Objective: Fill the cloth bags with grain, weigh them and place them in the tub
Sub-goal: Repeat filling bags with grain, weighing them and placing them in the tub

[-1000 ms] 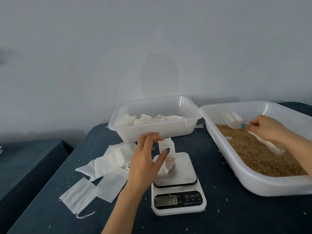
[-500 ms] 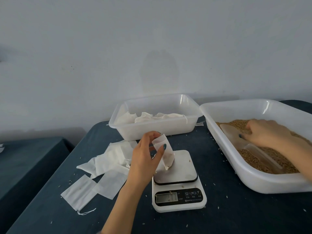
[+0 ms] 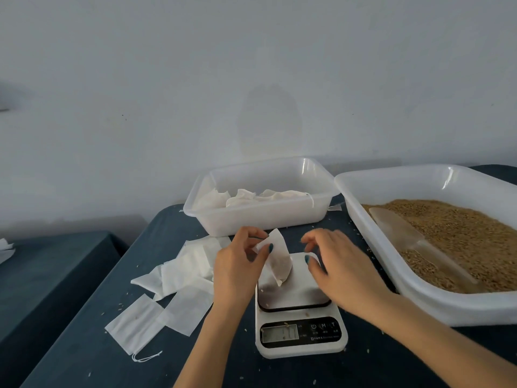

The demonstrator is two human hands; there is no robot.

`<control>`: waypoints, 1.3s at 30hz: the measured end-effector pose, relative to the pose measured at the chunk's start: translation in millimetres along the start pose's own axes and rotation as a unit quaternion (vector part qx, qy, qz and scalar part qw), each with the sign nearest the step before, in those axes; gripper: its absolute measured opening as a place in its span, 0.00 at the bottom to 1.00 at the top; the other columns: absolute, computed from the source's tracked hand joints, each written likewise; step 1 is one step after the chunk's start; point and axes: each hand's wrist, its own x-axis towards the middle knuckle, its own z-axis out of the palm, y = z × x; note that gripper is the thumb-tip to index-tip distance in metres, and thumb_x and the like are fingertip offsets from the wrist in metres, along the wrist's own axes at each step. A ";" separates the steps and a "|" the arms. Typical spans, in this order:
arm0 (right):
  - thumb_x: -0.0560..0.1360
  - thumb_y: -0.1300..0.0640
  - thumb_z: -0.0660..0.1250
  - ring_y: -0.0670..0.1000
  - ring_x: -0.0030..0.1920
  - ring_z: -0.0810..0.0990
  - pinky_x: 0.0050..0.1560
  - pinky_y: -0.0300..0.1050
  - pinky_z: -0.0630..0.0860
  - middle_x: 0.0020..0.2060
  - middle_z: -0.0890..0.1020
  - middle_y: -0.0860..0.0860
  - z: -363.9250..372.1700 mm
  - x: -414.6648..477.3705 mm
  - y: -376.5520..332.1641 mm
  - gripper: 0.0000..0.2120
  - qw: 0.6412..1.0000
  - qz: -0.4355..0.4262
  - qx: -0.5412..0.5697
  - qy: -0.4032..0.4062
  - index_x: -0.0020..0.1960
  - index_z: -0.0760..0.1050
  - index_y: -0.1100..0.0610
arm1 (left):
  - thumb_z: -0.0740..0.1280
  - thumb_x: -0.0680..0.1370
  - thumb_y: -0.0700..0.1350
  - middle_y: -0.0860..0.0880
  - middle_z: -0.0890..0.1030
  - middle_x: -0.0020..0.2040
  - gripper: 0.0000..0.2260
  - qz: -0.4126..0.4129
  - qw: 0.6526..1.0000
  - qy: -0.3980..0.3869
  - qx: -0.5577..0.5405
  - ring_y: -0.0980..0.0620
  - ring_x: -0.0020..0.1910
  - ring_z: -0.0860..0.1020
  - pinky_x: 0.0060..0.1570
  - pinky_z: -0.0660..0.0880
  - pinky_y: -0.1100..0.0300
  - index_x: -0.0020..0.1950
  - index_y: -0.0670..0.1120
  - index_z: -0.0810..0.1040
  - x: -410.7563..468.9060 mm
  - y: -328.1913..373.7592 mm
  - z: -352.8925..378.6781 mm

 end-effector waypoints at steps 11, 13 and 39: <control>0.77 0.67 0.63 0.46 0.50 0.79 0.43 0.34 0.68 0.47 0.81 0.47 60.9 26.2 73.4 0.12 0.877 0.308 0.362 0.075 0.53 0.74 0.51 | 0.62 0.74 0.29 0.53 0.80 0.37 0.21 0.082 0.993 -0.038 0.078 0.58 0.34 0.73 0.36 0.67 0.68 0.33 0.55 0.77 95.2 14.0 -11.0; 0.77 0.67 0.63 0.45 0.49 0.78 0.42 0.35 0.69 0.47 0.81 0.47 60.8 26.9 74.2 0.11 0.865 0.323 0.376 0.079 0.51 0.74 0.50 | 0.59 0.74 0.28 0.53 0.83 0.42 0.22 0.114 0.988 -0.013 0.100 0.59 0.38 0.76 0.40 0.68 0.74 0.36 0.54 0.82 130.1 18.0 -12.1; 0.77 0.64 0.64 0.38 0.46 0.78 0.41 0.33 0.69 0.45 0.81 0.41 72.0 18.6 71.7 0.12 0.921 0.260 0.289 0.024 0.53 0.73 0.48 | 0.55 0.84 0.35 0.52 0.57 0.80 0.21 0.308 0.678 -0.369 0.556 0.51 0.80 0.52 0.77 0.47 0.58 0.77 0.44 0.63 211.8 -15.8 33.2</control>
